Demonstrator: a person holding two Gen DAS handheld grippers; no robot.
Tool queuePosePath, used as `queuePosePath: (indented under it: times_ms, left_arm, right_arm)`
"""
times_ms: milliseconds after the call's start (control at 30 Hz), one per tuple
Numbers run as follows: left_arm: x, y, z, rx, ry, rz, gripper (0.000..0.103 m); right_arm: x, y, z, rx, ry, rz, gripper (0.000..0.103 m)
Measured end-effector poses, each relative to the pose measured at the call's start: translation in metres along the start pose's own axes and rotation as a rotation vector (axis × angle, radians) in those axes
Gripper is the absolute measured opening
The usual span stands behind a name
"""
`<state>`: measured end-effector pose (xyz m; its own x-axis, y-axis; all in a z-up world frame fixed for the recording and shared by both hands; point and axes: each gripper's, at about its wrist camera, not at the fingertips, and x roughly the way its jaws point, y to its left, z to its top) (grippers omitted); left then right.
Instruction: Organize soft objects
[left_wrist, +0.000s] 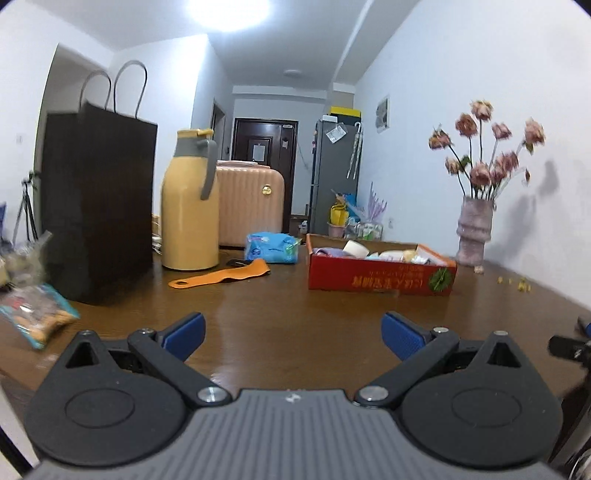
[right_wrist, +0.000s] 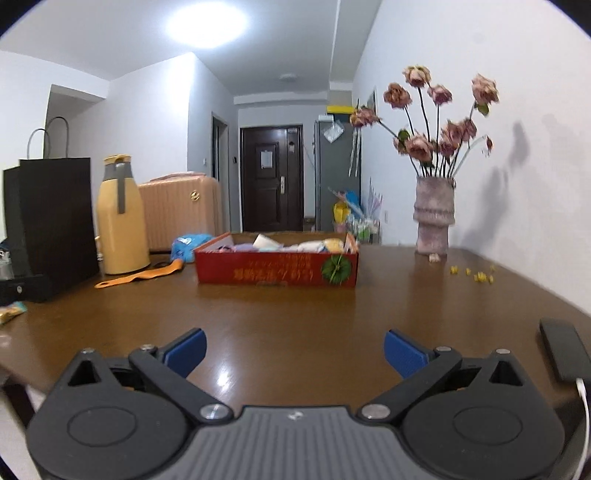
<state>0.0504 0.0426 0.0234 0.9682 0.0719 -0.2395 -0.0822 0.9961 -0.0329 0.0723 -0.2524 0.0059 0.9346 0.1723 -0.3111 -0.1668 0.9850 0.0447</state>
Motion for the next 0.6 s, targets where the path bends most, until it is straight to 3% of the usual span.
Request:
queuePosePath:
  times_ms: [133, 233, 333, 600]
  left_arm:
    - [-0.014, 0.001, 0.014, 0.036, -0.019, -0.002, 0.103]
    - [-0.019, 0.004, 0.018, 0.022, -0.036, 0.012, 0.103]
    - [-0.016, 0.003, 0.019, 0.029, -0.024, 0.009, 0.103]
    - [-0.014, 0.000, 0.014, 0.033, -0.013, -0.009, 0.103]
  right_arm:
    - [-0.023, 0.012, -0.001, -0.016, -0.005, 0.026, 0.103]
    - [-0.023, 0.013, 0.001, 0.000, -0.033, 0.019, 0.103]
    - [-0.018, 0.010, -0.001, 0.037, -0.002, 0.014, 0.103]
    - [-0.018, 0.012, 0.002, 0.018, -0.018, -0.002, 0.103]
